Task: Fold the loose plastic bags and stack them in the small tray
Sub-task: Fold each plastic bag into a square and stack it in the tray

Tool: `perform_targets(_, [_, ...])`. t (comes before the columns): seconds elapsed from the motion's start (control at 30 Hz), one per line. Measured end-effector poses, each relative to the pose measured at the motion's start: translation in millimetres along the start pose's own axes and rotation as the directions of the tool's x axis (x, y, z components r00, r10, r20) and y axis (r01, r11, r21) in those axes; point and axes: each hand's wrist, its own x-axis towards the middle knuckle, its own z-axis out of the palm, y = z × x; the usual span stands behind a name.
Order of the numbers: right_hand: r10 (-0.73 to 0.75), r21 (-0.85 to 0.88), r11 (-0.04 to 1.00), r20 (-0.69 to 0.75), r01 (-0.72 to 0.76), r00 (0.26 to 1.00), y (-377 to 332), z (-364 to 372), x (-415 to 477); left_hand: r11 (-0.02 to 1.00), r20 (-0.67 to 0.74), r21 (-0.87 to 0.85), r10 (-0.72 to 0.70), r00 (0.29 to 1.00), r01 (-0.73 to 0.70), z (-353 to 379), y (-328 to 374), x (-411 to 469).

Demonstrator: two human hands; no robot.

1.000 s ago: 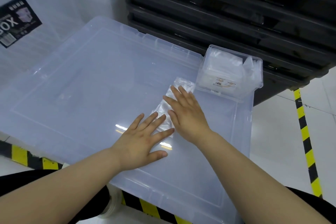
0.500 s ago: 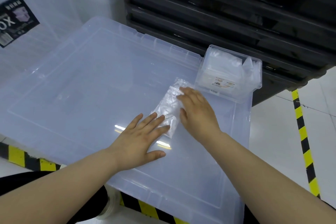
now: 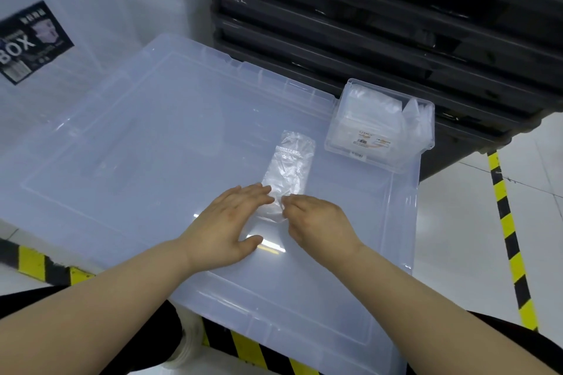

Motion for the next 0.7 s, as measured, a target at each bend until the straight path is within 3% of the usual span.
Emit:
perform_targets(0.1, [0.114,0.187,0.975,0.033,-0.118,0.993,4,-3,-4,1.0,0.001,0.024,-0.016,1.0,0.016,-3,-2,1])
perform_targets(0.2, [0.265,0.413,0.864,0.11,-0.286,0.958,3,-10,-14,0.998,-0.011,0.054,-0.021,1.0,0.022,-3,-3,0])
perform_targets(0.27, [0.309,0.564,0.728,0.239,-0.391,0.921,3,-16,-21,0.993,-0.037,0.118,-0.005,0.999,0.009,-4,0,0])
perform_targets(0.33, [0.354,0.662,0.605,0.276,-0.443,0.894,5,-20,-24,0.989,-0.049,0.147,0.004,0.999,0.003,-4,1,1])
perform_targets(0.53, [0.39,0.812,0.286,0.386,-0.508,0.836,5,-33,-22,0.986,-0.16,0.026,-0.156,0.975,0.162,-7,8,7])
perform_targets(0.7, [0.479,0.771,0.352,0.339,-0.531,0.81,3,-23,-15,0.906,0.044,-0.193,-0.376,0.926,0.377,-9,19,13])
